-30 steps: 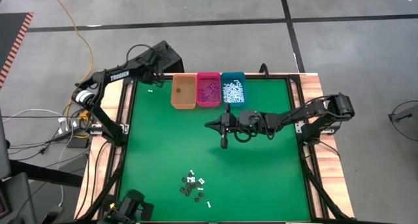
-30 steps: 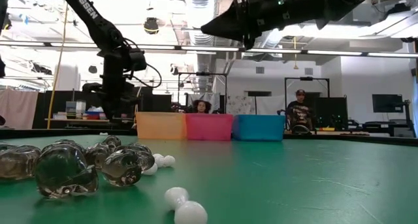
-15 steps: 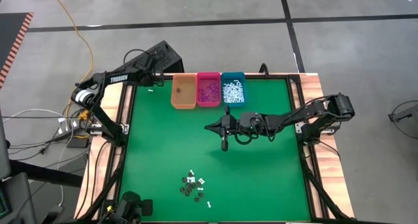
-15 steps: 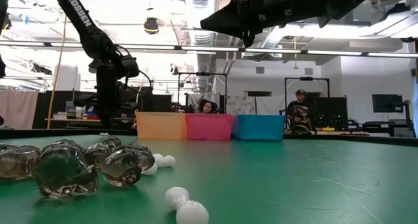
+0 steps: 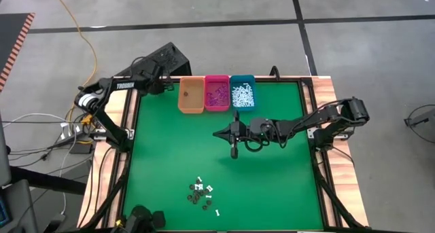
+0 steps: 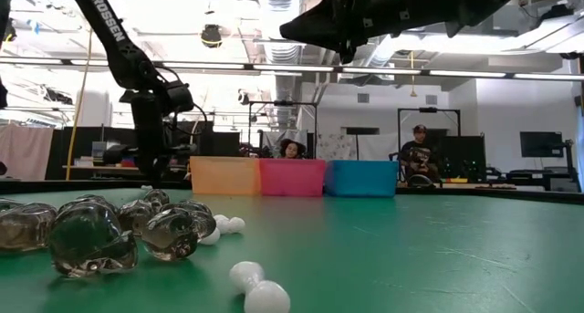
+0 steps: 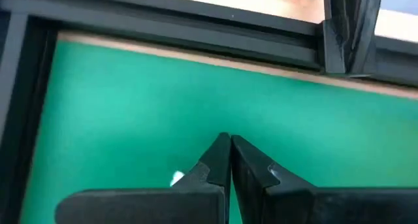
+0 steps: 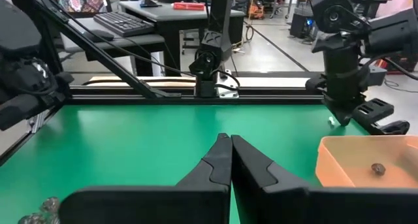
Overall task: Sort Halloween decoration
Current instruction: Put the white bone toy into the blue bin
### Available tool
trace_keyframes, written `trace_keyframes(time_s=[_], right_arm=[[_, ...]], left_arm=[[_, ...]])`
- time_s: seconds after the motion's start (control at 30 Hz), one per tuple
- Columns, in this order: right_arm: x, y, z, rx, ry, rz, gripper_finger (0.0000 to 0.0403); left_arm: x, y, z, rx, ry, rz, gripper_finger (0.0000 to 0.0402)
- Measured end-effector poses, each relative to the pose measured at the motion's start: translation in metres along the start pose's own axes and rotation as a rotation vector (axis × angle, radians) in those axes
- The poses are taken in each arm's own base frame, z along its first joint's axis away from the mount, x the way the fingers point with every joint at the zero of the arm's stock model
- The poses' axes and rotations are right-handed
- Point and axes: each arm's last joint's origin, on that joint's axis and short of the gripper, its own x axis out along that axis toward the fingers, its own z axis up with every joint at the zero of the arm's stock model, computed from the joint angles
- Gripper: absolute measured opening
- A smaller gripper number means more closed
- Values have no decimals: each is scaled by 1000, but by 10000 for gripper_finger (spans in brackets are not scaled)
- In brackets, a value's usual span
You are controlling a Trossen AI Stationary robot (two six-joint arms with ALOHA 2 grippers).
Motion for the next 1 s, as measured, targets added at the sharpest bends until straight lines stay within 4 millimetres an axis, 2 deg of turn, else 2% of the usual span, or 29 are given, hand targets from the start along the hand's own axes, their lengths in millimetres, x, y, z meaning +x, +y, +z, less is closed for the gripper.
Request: trace_keyframes(time_s=[0.17, 0.3, 0.47, 0.53, 0.67, 0.73, 0.8, 0.9, 1.0], right_arm=[[0, 1, 0, -7, 0, 3, 31], [0, 1, 0, -9, 0, 3, 31], [0, 0, 0, -16, 0, -1, 31], [0, -1, 0, -24, 0, -4, 31], [1, -4, 0, -25, -2, -13, 31], [1, -6, 0, -25, -2, -18, 31], [1, -6, 0, -25, -3, -19, 31], [1, -6, 1, -24, -8, -19, 31], [1, -5, 0, -24, -6, -17, 31]], left_arm=[[-2, -9, -11, 98, 18, -7, 0], [-3, -12, -12, 100, 29, -36, 0], [-14, -33, -19, 102, 125, -269, 0], [-25, -42, -21, 178, 76, -273, 0], [-44, -46, -16, 521, -19, 23, 0], [-51, -50, -9, 686, -20, 95, 0], [-56, -54, 1, 751, -22, 146, 0], [-51, -50, 8, 846, 28, 245, 0], [-36, -43, 6, 935, 120, 341, 0]])
